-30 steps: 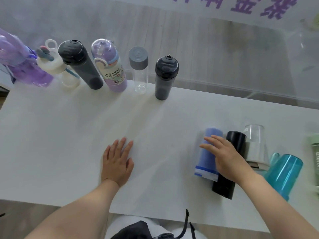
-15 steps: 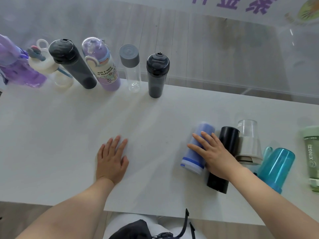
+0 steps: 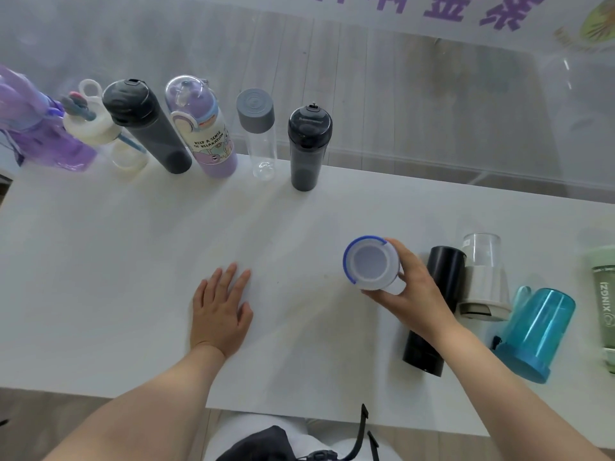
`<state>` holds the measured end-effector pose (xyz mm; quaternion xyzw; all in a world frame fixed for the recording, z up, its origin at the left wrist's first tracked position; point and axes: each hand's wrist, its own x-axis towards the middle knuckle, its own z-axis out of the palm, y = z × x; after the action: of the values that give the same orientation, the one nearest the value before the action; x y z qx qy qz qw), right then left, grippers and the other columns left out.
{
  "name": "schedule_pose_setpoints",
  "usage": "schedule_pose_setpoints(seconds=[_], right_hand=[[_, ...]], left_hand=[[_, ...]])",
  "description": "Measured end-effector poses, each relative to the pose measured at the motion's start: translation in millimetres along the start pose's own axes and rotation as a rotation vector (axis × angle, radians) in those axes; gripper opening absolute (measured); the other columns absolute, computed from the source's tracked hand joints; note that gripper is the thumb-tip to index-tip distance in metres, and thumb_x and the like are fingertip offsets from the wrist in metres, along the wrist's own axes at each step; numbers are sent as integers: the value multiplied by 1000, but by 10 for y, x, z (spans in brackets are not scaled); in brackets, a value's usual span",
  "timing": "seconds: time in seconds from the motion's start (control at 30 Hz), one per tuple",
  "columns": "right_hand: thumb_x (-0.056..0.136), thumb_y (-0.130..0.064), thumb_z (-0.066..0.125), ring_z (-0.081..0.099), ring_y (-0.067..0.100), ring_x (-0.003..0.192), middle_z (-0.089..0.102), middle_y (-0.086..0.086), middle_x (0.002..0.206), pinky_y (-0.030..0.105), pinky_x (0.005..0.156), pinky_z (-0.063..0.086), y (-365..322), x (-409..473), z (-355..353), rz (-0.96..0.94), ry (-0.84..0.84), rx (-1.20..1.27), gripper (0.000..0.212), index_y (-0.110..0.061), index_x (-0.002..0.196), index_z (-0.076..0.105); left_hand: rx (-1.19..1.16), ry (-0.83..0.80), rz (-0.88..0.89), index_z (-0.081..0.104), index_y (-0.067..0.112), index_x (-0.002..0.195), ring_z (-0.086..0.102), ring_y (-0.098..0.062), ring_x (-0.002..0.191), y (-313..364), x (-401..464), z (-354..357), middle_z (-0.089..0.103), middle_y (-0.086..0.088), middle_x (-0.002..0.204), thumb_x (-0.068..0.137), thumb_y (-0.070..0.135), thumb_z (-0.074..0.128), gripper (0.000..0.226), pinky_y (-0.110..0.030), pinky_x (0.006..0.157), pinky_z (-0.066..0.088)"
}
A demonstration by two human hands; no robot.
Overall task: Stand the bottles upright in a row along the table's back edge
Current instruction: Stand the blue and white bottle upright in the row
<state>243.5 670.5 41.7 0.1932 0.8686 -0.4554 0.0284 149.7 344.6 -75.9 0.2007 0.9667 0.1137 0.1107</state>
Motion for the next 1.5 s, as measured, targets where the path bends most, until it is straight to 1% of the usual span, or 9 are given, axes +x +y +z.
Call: schedule_pose_setpoints(seconds=[0.17,0.33,0.47,0.67,0.87,1.03,1.17,1.37,1.5], right_hand=[[79,-19,78,55,3,119,59,-24,120,22,98,47,42,-7,102,125,13,315,62,-43,127,48],[76,-34,75,60,9,116,62,-5,125,35,103,47,206,17,127,185,14,356,62,-22,132,52],[80,-13,78,57,12,120,58,-1,131,31,105,45,219,23,339,165,77,366,63,-20,135,48],[77,-13,79,62,8,111,61,-8,126,33,98,50,144,131,606,253,269,481,66,-27,133,47],[76,-22,78,61,9,113,57,-14,129,29,96,50,79,548,559,228,261,418,70,-35,134,41],[78,-20,77,63,1,101,55,-21,114,19,81,51,-30,947,526,208,297,394,58,-54,106,39],[81,-14,74,57,-18,88,55,-5,116,6,73,46,-70,1274,497,170,335,365,53,-33,115,38],[81,-17,75,54,-13,93,54,-2,118,25,88,54,-74,1655,455,113,365,324,54,-26,119,38],[80,-17,75,55,1,104,54,-3,123,21,87,53,-97,1842,440,101,378,311,63,-16,131,38]], left_hand=[[6,-5,-3,38,29,144,29,-26,142,-4,-4,4,35,-3,153,84,35,35,61,-45,116,18],[18,-13,-4,37,28,145,29,-26,142,1,-6,-1,35,-2,154,84,35,35,61,-45,116,18],[11,-10,-5,38,28,145,30,-26,141,-1,-8,-3,35,-3,153,84,34,36,61,-45,116,18],[7,-10,-9,37,29,145,28,-25,142,-3,-3,4,35,-2,154,84,35,36,61,-45,116,18],[-8,-5,-3,38,28,145,28,-25,142,1,-2,2,35,-3,153,84,34,37,61,-46,116,19],[-24,0,3,38,28,145,27,-25,142,-12,5,15,36,-3,153,84,34,38,61,-47,116,18],[-28,0,8,37,28,145,26,-24,143,-20,10,23,35,-2,154,85,35,38,61,-46,116,17],[-27,-2,11,37,28,146,25,-24,143,-27,14,25,35,-2,154,85,35,39,61,-47,116,17],[-28,-13,8,37,28,146,25,-24,143,-38,12,39,34,-2,154,85,35,39,62,-48,115,19]])
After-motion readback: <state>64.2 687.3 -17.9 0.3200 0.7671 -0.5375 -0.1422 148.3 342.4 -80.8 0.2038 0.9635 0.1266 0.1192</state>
